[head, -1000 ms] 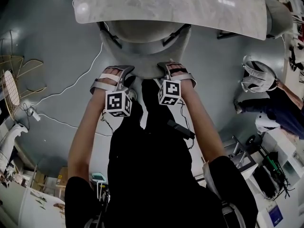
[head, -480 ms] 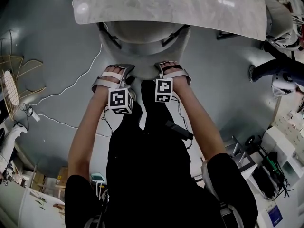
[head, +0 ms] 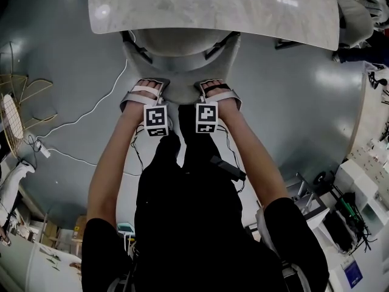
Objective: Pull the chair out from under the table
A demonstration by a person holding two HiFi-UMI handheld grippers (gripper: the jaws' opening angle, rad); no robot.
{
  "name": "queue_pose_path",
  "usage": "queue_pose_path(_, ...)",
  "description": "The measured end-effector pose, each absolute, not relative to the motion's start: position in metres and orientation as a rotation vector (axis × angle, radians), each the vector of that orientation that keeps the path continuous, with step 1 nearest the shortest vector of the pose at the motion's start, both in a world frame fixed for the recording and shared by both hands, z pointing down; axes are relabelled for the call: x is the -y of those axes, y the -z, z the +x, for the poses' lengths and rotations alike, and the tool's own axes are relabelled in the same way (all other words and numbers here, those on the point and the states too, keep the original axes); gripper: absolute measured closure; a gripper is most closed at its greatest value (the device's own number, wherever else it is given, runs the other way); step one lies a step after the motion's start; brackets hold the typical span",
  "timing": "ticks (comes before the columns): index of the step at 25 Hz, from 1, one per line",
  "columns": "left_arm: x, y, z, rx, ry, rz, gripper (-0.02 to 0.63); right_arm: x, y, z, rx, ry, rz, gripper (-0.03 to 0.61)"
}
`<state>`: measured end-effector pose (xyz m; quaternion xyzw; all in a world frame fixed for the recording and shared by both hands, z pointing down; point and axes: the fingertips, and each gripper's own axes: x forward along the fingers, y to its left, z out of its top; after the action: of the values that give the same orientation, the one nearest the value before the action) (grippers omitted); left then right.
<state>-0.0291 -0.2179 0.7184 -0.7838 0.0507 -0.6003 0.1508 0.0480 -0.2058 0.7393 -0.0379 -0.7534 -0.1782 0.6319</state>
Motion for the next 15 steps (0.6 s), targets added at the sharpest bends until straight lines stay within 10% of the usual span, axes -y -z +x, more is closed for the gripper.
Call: queue_pose_path(15, 0.212, -0.744, -0.021, -0.095, 1.686, -2.303, 0.471, 0.205, -0.743, 0.046, 1.717, 0.423, -0.104, 0.44)
